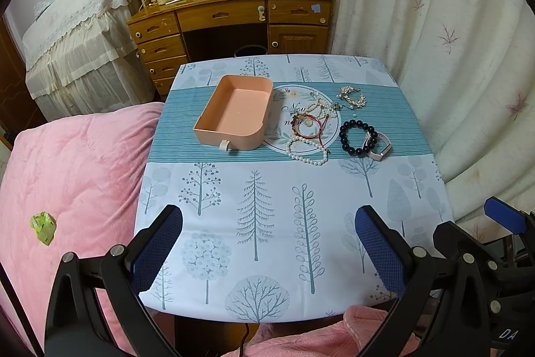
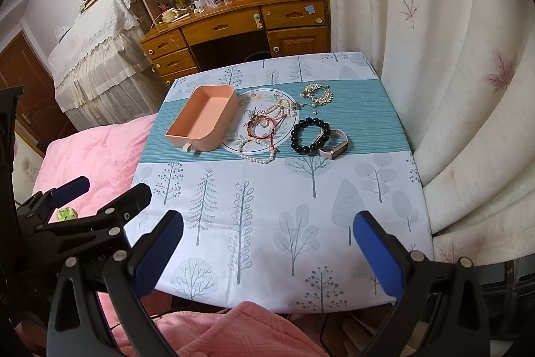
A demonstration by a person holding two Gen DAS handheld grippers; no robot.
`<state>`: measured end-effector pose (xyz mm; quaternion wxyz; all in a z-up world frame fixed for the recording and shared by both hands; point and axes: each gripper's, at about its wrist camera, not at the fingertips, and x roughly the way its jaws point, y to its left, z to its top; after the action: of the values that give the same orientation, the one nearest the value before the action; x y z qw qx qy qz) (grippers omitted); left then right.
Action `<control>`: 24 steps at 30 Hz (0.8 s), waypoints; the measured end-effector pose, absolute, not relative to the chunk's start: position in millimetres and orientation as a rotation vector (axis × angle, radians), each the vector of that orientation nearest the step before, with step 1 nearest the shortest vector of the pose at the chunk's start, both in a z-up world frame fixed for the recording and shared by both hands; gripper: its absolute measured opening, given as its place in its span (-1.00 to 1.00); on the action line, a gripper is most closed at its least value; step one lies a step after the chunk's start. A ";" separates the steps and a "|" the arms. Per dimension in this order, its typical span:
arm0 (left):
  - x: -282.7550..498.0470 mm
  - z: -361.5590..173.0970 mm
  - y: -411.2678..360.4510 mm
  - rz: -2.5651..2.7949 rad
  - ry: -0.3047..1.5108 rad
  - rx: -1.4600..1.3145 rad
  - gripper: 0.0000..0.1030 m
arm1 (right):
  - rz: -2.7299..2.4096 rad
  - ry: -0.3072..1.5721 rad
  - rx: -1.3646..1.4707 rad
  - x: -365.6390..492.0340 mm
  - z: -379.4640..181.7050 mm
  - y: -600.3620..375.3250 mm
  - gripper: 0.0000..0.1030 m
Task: Organize jewelry
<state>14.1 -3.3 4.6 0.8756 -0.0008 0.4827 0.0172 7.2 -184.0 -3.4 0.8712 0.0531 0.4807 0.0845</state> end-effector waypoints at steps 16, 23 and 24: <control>14.3 0.5 5.5 0.042 0.998 -0.004 0.98 | 0.175 1.003 0.106 7.9 -3.8 -181.0 0.98; 15.4 0.8 3.8 0.050 1.000 0.013 0.98 | 0.175 1.003 0.108 10.3 -3.1 -178.6 0.98; 15.9 0.7 3.7 0.051 1.001 0.018 0.98 | 0.176 1.003 0.108 9.7 -3.1 -179.3 0.98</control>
<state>15.9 3.7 0.7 0.8771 0.0086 0.4796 0.0246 9.7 -179.3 -3.1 0.8718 0.0515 0.4798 0.0840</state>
